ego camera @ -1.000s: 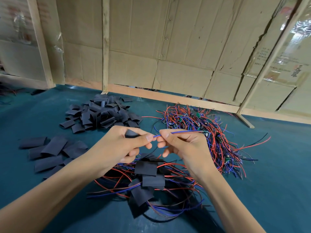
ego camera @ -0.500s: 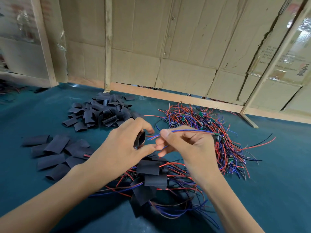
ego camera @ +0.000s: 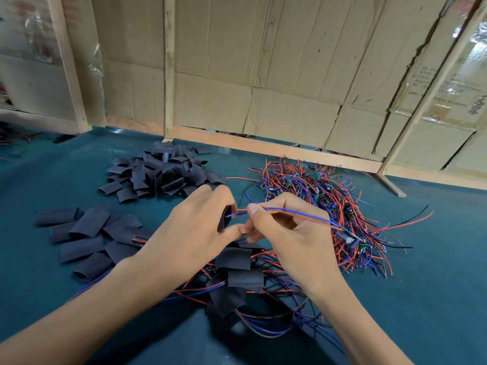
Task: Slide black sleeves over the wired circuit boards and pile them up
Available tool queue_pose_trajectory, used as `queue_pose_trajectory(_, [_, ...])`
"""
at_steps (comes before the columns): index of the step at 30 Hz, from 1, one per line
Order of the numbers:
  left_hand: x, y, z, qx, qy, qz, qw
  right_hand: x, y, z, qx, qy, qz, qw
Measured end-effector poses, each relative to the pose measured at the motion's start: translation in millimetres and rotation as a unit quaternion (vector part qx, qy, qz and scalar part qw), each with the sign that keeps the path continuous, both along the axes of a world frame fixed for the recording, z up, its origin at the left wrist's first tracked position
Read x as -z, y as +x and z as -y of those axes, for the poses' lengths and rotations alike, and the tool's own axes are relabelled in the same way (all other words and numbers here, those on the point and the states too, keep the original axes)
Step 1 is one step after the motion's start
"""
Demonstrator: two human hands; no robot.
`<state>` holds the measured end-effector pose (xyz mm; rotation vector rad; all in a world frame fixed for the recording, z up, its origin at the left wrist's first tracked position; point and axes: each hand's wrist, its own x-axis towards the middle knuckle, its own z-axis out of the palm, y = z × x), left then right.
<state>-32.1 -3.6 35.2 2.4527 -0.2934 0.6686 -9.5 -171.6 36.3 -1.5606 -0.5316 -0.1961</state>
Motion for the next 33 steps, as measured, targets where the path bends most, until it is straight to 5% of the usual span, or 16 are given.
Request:
queue_pose_trajectory(6, [-2, -4, 3, 0.029, 0.105, 0.038, 0.993, 2, -3, -6, -0.020, -0.054, -0.038, 0.998])
queue_pose_trajectory(11, [6, 2, -3, 0.063, 0.088, -0.001, 0.994, 1, -1, -7, -0.068, 0.000, -0.116, 0.991])
queue_pose_trajectory(15, [4, 0, -5, 0.167, -0.079, -0.051, 0.981, -1, 3, -4, -0.035, 0.036, -0.165, 0.985])
queue_pose_trajectory(19, [-4, 5, -5, 0.171, -0.232, -0.027, 0.957, -4, 6, -2, -0.047, 0.096, -0.215, 0.971])
queue_pose_trajectory(24, [-5, 12, -7, 0.119, -0.463, -0.121, 0.870, -8, 11, 3, -0.064, 0.156, -0.266, 0.949])
queue_pose_trajectory(33, [2, 15, -6, 0.153, -0.488, -0.120, 0.851, -6, 17, 9, -0.088, 0.165, -0.284, 0.940])
